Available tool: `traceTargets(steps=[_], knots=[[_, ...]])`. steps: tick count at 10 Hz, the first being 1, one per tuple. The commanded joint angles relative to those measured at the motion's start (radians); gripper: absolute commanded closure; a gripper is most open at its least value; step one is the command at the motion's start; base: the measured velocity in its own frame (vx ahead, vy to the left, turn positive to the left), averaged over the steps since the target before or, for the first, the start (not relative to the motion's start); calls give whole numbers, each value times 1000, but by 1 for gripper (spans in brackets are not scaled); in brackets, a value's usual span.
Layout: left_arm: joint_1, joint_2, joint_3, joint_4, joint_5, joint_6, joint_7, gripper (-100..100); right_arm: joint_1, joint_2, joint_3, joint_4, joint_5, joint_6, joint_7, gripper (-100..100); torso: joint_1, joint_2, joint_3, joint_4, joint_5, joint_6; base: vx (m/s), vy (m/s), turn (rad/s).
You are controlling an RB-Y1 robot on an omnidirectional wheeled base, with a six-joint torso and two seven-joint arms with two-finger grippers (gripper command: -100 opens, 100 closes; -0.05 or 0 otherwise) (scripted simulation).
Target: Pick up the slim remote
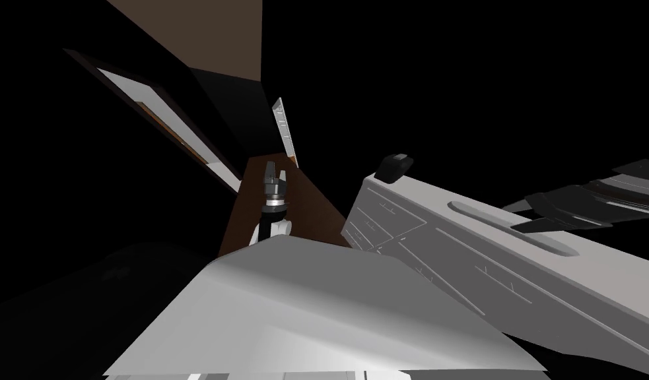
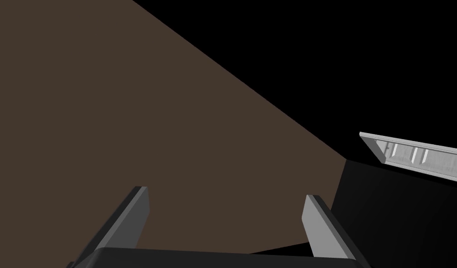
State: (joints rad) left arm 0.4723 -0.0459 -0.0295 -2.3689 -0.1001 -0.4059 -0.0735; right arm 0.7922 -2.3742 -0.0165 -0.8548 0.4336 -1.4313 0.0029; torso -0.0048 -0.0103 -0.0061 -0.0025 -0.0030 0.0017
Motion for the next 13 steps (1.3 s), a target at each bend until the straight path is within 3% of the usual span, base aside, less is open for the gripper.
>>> traceTargets(steps=[1, 2, 4, 5, 9, 10, 11, 13], knots=[[0, 0, 0, 0, 0, 0, 0, 0, 0, 0, 0, 0, 0, 0, 0, 0, 0, 0, 0, 0, 0, 0, 13, -11, 0], [0, 0, 0, 0, 0, 0, 0, 0, 12, 30, 5, -9, 6, 32, 12, -100, 3, 4, 3, 1, 1, 0, -4, 26, 88], [0, 0, 0, 0, 0, 0, 0, 0, 9, 30, 6, -12, 7, 32, 10, -100, 8, 8, 5, 2, 2, 0, -18, 36, 37], [0, 0, 0, 0, 0, 0, 0, 0, 9, 31, 7, -13, 7, 36, 11, 100, 7, 9, 5, 3, 2, 0, 0, 0, 0], [0, 0, 0, 0, 0, 0, 0, 0, 9, 31, 7, -13, 7, 35, 11, 100, 6, 8, 5, 2, 2, 0, 0, 0, 0], [0, 0, 0, 0, 0, 0, 0, 0, 9, 31, 7, -13, 7, 35, 11, 0, 5, 8, 5, 2, 2, 0, 0, 0, 0], [0, 0, 0, 0, 0, 0, 0, 0, -19, 15, 1, 2, 6, 32, 8, -100, 5, 8, 5, 2, 2, 0, -23, 6, -60], [0, 0, 0, 0, 0, 0, 0, 0, -35, 6, -1, 8, 5, 30, 6, -100, 6, 10, 6, 3, 2, 0, -27, 5, -41]])
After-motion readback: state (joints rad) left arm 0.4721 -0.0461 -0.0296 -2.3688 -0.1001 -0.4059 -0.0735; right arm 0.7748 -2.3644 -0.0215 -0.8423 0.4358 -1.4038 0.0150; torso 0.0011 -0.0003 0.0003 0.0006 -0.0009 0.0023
